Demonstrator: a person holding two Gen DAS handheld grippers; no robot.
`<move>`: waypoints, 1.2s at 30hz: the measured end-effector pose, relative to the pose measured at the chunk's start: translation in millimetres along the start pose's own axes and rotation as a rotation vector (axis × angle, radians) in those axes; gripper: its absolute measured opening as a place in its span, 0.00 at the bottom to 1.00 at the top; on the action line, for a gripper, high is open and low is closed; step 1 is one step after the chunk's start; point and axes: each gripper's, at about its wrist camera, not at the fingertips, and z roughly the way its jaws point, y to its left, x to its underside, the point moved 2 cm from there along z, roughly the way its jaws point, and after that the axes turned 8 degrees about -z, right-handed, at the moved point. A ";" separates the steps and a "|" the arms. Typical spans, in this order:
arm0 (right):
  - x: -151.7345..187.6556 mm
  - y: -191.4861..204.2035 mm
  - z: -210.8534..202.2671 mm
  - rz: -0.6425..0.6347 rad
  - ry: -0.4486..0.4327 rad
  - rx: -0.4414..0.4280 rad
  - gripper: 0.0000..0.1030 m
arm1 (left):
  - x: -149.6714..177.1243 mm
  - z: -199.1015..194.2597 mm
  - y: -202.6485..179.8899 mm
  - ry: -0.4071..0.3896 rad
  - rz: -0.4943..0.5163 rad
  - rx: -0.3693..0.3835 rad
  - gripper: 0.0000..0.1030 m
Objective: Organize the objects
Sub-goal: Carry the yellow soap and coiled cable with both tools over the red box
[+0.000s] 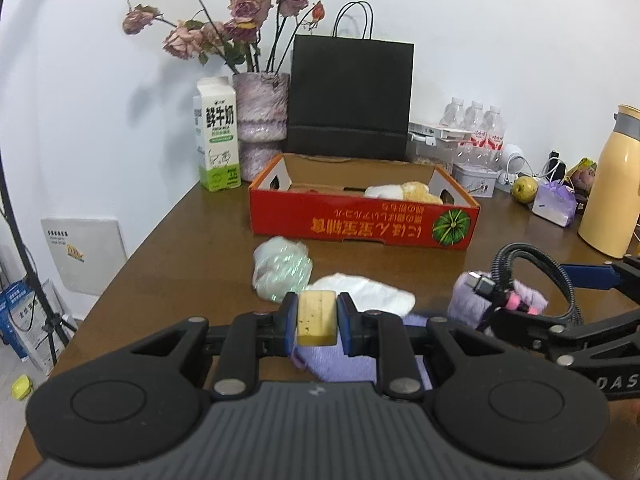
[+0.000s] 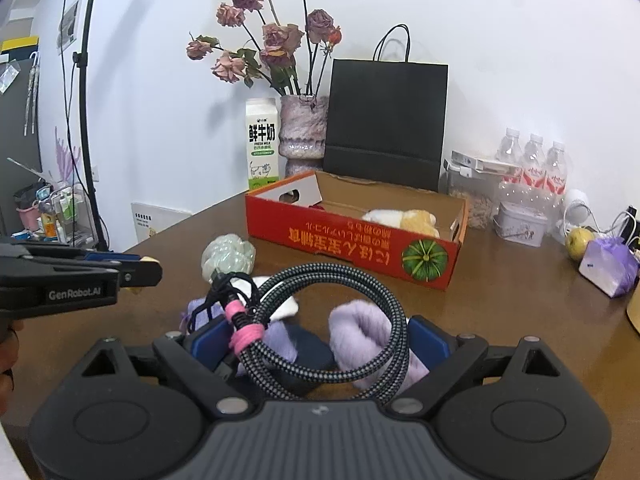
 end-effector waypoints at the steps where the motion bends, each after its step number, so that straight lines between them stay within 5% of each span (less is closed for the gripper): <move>1: -3.5 -1.0 3.5 0.000 -0.001 0.000 0.91 | -3.8 2.5 -1.9 -0.004 0.002 0.001 0.21; 36: -105.2 -60.5 156.5 0.018 -0.034 -0.007 0.91 | -122.9 153.8 -24.1 -0.070 -0.070 0.017 0.21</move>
